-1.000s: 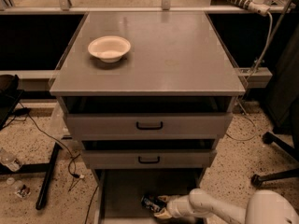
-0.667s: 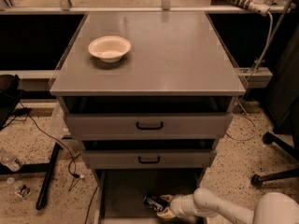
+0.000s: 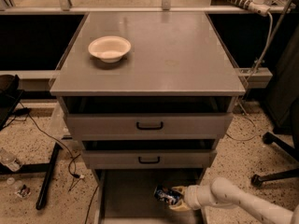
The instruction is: Pick pepsi can from bottom drawer and place on counter
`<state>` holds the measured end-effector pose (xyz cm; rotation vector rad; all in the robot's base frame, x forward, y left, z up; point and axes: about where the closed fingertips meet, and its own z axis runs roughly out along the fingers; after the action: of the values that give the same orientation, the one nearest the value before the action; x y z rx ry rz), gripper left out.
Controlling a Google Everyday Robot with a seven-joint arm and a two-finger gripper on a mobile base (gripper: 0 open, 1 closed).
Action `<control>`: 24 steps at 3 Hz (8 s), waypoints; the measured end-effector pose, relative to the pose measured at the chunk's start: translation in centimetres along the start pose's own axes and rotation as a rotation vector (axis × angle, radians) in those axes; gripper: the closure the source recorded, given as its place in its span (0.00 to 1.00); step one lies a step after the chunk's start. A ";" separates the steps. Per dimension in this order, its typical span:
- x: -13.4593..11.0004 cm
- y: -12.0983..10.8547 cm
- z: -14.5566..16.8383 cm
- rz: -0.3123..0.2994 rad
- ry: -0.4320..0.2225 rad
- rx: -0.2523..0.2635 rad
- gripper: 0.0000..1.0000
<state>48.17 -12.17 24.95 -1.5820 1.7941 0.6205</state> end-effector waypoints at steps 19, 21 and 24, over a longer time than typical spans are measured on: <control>-46.2 -23.9 -36.2 -0.177 -0.183 0.467 1.00; -47.9 -24.1 -35.7 -0.202 -0.196 0.460 0.82; -47.9 -24.1 -35.7 -0.202 -0.196 0.460 0.11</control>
Offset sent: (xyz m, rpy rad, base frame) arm 0.0058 -0.0495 0.2668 -0.1416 -0.1793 0.1657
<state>68.55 -9.52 85.96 -1.3130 1.4769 0.2336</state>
